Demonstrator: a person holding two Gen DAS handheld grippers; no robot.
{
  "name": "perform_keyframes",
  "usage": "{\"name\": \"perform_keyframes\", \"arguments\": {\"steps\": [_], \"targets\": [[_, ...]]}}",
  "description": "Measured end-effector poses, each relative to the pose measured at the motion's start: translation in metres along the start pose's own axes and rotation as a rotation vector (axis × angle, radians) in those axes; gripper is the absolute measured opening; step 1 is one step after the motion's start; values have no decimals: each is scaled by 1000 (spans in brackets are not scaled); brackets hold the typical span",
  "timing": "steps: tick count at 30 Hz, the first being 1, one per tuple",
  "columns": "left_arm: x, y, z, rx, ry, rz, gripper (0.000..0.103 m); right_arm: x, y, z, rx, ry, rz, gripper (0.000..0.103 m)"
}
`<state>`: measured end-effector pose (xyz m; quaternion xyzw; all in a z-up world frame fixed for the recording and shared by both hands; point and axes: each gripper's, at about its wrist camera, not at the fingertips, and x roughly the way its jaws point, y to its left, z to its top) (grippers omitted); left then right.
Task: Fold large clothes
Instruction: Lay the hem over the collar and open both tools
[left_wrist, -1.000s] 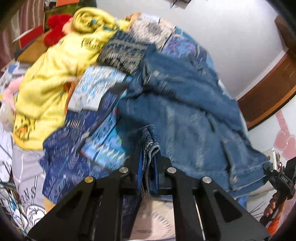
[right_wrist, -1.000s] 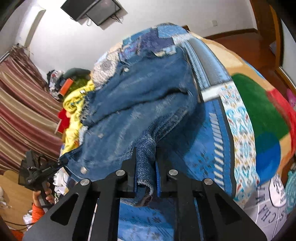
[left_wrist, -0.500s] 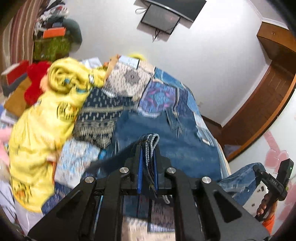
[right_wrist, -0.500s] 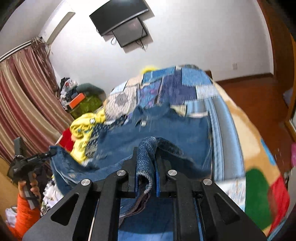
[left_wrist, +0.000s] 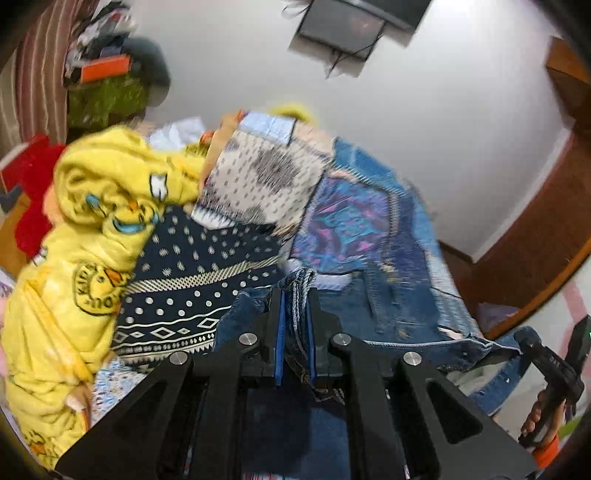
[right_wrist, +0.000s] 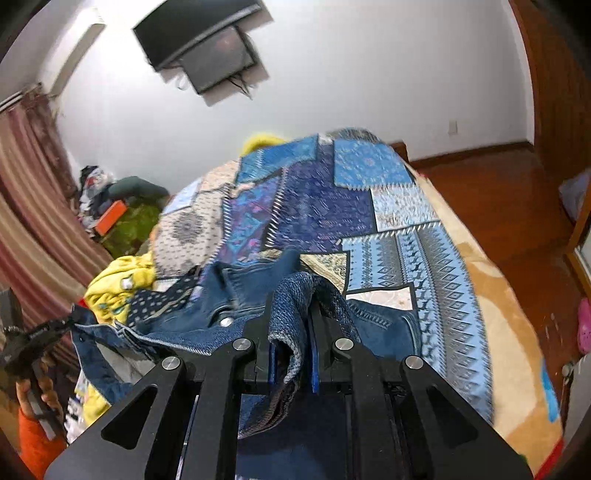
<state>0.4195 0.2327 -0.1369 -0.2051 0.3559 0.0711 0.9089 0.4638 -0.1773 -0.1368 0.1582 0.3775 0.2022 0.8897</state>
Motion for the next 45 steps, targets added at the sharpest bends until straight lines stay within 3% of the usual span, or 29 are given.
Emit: {"name": "perform_keyframes", "arguments": {"steps": [5, 9, 13, 18, 19, 20, 22, 24, 27, 30, 34, 45], "targets": [[74, 21, -5, -53, 117, 55, 9, 53, -20, 2, 22, 103, -36, 12], [114, 26, -17, -16, 177, 108, 10, 85, -36, -6, 2, 192, -68, 12], [125, 10, -23, 141, 146, 194, 12, 102, -43, -12, -31, 290, -83, 14], [129, -4, -32, 297, 176, 314, 25, 102, -44, -10, -59, 405, -93, 25], [126, -7, -33, 321, 185, 319, 27, 100, -43, -9, -65, 406, -109, 29], [122, -8, -33, 334, 192, 319, 33, 95, -40, -8, -82, 400, -142, 42], [108, -12, -31, 343, 188, 337, 52, 76, -30, -4, -181, 327, -331, 67], [90, -14, -26, 331, 161, 320, 64, 54, -22, -1, -254, 236, -393, 70], [56, -12, -16, 275, 134, 255, 82, 21, -17, 2, -225, 221, -319, 70], [28, -12, -16, 245, 141, 192, 93, -5, -7, -4, -218, 216, -217, 70], [10, -12, -35, 262, 189, 161, 94, -32, 11, -25, -248, 205, -152, 84], [44, -19, -99, 309, 342, 105, 94, 9, 29, -85, -255, 366, -63, 84]]}}
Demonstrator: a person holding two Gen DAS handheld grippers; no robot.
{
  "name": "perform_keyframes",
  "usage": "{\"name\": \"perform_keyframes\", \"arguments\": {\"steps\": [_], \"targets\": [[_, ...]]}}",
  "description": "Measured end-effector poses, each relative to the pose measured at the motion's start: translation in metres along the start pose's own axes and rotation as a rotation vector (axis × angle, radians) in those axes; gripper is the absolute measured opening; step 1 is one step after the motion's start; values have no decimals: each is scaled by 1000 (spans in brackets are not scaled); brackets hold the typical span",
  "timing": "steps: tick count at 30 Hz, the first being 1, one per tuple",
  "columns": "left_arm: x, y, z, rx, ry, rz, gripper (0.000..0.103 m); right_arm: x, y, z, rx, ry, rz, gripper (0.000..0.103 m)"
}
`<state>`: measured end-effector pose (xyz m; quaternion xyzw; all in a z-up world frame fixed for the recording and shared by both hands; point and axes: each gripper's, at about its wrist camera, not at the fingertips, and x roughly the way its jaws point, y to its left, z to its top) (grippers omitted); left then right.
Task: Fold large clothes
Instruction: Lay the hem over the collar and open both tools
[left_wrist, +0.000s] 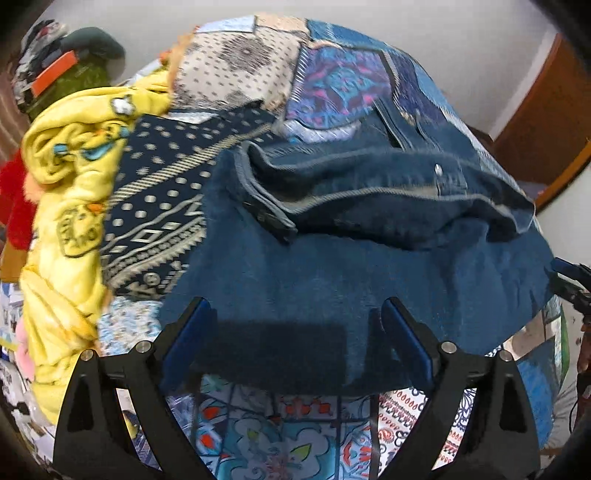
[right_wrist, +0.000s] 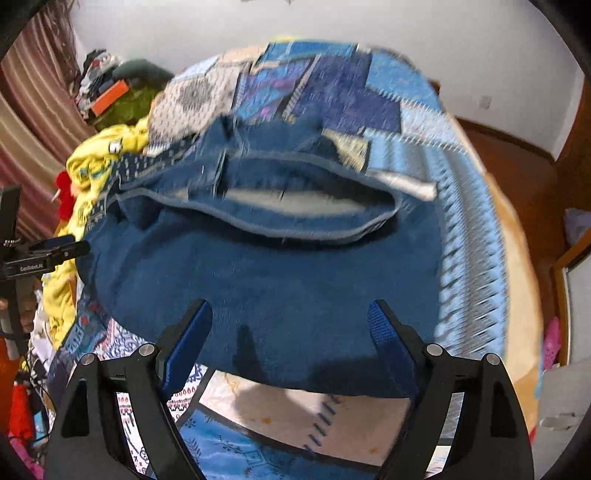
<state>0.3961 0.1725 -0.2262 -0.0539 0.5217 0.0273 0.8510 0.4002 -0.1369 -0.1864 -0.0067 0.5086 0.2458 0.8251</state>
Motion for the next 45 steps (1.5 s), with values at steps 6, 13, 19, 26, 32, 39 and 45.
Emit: {"name": "perform_keyframes", "arguments": {"steps": [6, 13, 19, 26, 32, 39, 45], "targets": [[38, -15, 16, 94, 14, 67, 94, 43, 11, 8, -47, 65, -33, 84], [63, 13, 69, -25, 0, 92, 93, 79, 6, 62, -50, 108, -63, 85], [64, 29, 114, -87, -53, 149, 93, 94, -24, 105, 149, 40, -87, 85], [39, 41, 133, -163, -135, 142, 93, 62, -17, 103, 215, -90, -104, 85], [-3, 15, 107, -67, -189, 68, 93, 36, 40, 85, 34, -131, -58, 85], [-2, -22, 48, 75, -124, 16, 94, 44, 92, 43, -115, -84, -34, 85], [22, -26, 8, 108, -44, 70, 94, 61, 78, 18, -119, -4, -71, 85]]}}
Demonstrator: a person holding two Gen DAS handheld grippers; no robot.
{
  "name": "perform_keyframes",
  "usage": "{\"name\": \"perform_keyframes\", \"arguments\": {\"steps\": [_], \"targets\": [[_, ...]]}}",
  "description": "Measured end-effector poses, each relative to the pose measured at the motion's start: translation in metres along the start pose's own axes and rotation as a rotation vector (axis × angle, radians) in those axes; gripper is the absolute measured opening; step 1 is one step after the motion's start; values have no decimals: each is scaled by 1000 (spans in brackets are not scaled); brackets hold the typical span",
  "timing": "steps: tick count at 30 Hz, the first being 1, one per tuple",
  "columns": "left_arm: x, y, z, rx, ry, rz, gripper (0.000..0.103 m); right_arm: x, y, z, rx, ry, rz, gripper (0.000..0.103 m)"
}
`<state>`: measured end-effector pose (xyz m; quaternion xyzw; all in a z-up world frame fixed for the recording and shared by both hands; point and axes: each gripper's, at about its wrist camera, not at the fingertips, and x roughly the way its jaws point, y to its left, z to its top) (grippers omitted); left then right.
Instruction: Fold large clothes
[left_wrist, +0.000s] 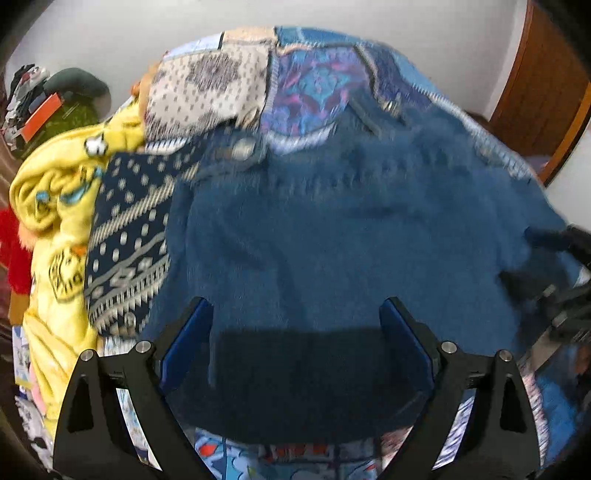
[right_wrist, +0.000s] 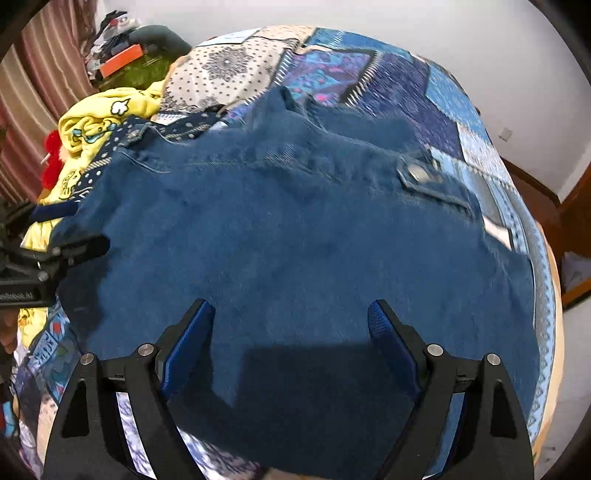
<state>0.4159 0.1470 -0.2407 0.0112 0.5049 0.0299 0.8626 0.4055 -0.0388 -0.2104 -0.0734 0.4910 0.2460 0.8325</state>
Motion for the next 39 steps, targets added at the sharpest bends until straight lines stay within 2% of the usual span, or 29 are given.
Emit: {"name": "perform_keyframes", "arguments": {"steps": [2, 5, 11, 15, 18, 19, 21, 23, 25, 29, 32, 36, 39], "targets": [[3, 7, -11, -19, 12, 11, 94, -5, -16, -5, 44, 3, 15, 85], [-1, 23, -22, -72, 10, 17, 94, -12, -43, -18, 84, 22, -63, 85], [-15, 49, -44, -133, 0, 24, 97, -39, -82, -46, 134, 5, -112, 85], [-25, 65, -54, -178, -6, 43, 98, -53, -83, -56, 129, -3, -105, 85], [-29, 80, -65, -205, 13, 101, 98, -55, -79, -60, 99, 7, -207, 85], [-30, 86, -69, -213, 16, 109, 98, -55, -80, -61, 96, 11, -214, 85], [-34, 96, -77, -240, 23, 120, 98, -57, -83, -65, 107, 15, -201, 85], [-39, 108, -82, -253, 25, 166, 98, -59, -85, -67, 125, 24, -193, 85], [-45, 118, -87, -277, 23, 170, 98, -62, -85, -69, 125, 25, -206, 85], [-67, 132, -95, -372, -18, 99, 98, -78, -78, -66, 112, -14, -206, 85], [-77, 134, -98, -447, -46, 5, 98, -89, -68, -54, 97, -69, -198, 85], [-76, 122, -98, -515, -55, -158, 98, -97, -48, -36, 81, -138, -153, 85], [-63, 109, -99, -577, -36, -293, 98, -91, -35, -29, 78, -157, -116, 85]]}}
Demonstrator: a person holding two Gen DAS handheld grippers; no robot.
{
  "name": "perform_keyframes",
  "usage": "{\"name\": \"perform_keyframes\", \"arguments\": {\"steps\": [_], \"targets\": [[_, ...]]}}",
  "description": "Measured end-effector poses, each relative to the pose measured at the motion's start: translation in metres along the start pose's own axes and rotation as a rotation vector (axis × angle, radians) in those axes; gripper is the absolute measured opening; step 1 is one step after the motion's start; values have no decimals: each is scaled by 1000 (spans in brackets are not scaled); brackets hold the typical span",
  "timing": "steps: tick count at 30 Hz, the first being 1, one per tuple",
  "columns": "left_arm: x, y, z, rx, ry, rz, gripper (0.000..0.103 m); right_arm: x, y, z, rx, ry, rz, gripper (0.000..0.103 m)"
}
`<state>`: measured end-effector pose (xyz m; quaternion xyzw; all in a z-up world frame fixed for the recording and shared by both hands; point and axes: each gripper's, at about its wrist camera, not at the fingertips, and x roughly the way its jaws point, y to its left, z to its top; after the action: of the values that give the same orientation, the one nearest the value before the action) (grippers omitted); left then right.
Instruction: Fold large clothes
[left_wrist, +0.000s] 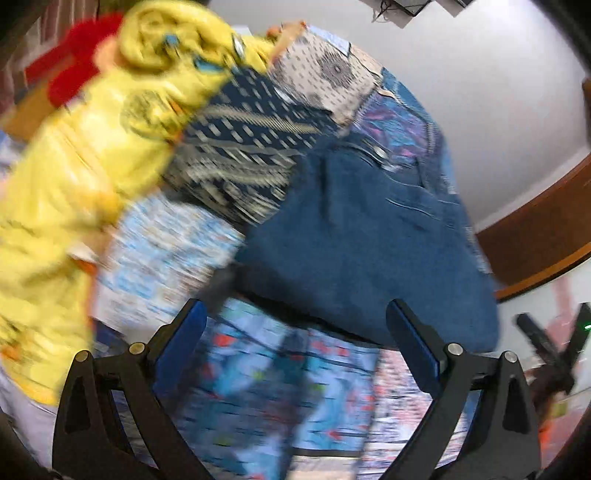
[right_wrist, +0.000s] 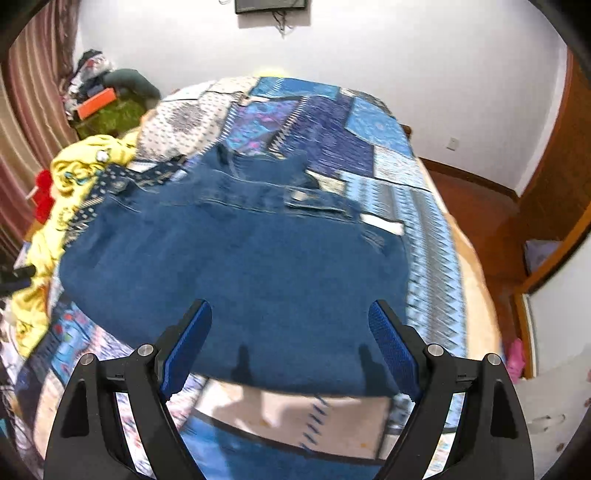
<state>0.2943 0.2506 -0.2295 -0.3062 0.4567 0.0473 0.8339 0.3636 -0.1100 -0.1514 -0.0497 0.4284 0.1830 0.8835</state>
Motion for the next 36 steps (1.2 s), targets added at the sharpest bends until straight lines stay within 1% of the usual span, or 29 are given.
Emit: {"name": "perform_keyframes", "arguments": {"steps": [2, 3, 7, 9, 12, 15, 17, 18, 19, 22, 24, 26, 28, 30, 33, 34, 36], "targets": [[15, 0, -4, -62, 43, -85, 98, 11, 9, 2, 4, 7, 29, 85], [22, 1, -6, -88, 59, -114, 98, 17, 14, 2, 4, 17, 41, 85], [52, 9, -13, -204, 106, -205, 98, 45, 29, -6, -19, 77, 66, 85], [64, 14, -13, -255, 121, -237, 96, 57, 33, -10, -29, 110, 67, 85], [83, 21, -12, -317, 148, -293, 84, 73, 33, -17, -24, 162, 75, 85], [93, 21, -9, -330, 151, -337, 79, 76, 28, -19, 4, 155, 93, 94], [98, 16, -4, -323, 133, -341, 77, 77, 26, -20, 22, 154, 103, 99], [100, 13, -1, -317, 123, -344, 69, 79, 25, -20, 29, 156, 108, 100], [104, 11, 2, -315, 118, -345, 67, 81, 25, -20, 33, 157, 111, 101], [117, 8, 11, -346, 98, -354, 64, 82, 29, -21, 29, 156, 100, 102], [123, 7, 15, -350, 80, -343, 57, 83, 30, -21, 25, 160, 94, 102], [125, 3, 15, -377, 48, -322, 53, 83, 30, -20, 27, 165, 90, 102], [118, -1, 15, -386, 9, -293, 44, 82, 29, -19, 34, 171, 85, 102], [107, -1, 16, -386, -19, -292, 35, 81, 29, -18, 42, 184, 77, 102], [83, -10, 19, -404, -85, -354, 28, 75, 31, -16, 44, 200, 80, 102], [77, -16, 21, -392, -99, -364, 27, 72, 31, -15, 44, 203, 105, 102], [56, -34, 28, -325, -146, -365, 27, 65, 32, -13, 60, 210, 151, 102]]}}
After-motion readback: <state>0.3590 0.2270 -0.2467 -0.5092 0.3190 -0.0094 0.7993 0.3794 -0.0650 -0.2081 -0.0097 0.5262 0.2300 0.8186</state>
